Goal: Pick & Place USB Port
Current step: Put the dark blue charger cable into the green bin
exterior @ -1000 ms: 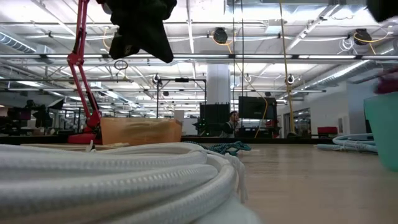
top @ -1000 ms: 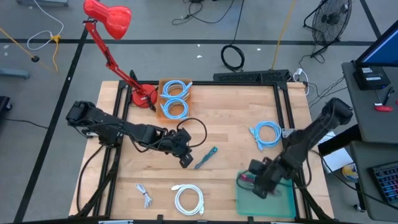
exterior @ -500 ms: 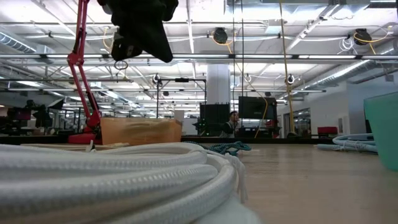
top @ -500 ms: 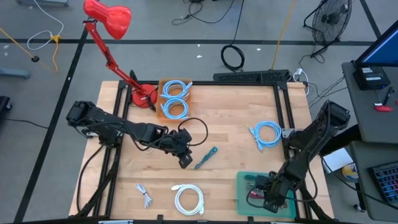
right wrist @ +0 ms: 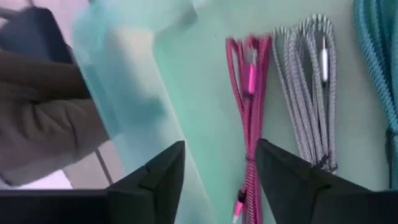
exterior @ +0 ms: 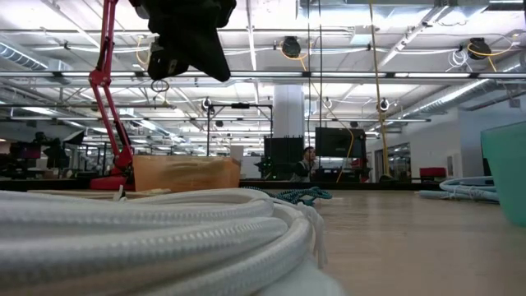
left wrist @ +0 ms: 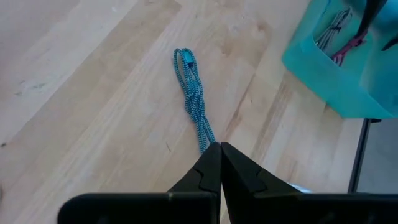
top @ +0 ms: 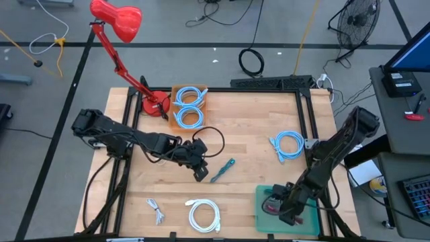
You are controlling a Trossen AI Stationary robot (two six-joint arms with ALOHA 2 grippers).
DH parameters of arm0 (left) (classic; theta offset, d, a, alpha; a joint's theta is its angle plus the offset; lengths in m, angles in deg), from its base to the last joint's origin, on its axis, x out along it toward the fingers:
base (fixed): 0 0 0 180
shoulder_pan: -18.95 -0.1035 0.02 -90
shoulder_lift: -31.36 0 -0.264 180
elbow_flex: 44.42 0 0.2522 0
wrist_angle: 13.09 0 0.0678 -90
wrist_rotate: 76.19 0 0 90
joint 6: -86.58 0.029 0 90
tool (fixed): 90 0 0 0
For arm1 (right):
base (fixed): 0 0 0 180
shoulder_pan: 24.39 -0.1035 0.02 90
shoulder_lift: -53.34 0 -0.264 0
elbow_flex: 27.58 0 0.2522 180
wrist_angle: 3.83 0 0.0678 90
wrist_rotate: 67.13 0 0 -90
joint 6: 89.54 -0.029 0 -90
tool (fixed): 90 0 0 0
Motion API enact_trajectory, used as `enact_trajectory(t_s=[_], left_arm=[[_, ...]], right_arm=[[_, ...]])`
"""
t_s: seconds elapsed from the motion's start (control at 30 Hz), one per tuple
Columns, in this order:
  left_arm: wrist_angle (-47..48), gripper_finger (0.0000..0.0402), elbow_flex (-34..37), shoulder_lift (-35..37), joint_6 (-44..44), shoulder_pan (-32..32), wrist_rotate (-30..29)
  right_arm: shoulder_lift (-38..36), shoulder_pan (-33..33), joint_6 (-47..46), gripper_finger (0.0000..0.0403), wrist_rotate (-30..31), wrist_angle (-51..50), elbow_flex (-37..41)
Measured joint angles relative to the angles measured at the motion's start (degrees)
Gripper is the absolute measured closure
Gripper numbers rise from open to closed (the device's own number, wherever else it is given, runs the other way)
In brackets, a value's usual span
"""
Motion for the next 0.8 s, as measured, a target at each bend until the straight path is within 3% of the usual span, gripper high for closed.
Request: enact_trajectory(t_s=[0.17,0.43,0.6,0.8], left_arm=[[0.0,0.0392,0.0,0.0,0.0,0.0,-0.9],[-1.6,0.0392,0.0,0.0,-0.5,-0.2,-2.2],[-1.7,0.0392,0.0,0.0,-1.7,-0.4,-2.2],[-1.7,0.0392,0.0,0.0,-4.0,-0.4,-2.2]], right_arm=[[-3.7,5.0,5.2,0.0207,0.4,0.0,-1.0],[-6.7,19.2,27.0,0.0231,3.0,-0.2,-3.2],[-4.1,28.0,42.8,0.0246,-0.6,-0.2,-3.2],[-0.2,36.6,55.4,0.0248,-7.6,2.1,-3.2]])
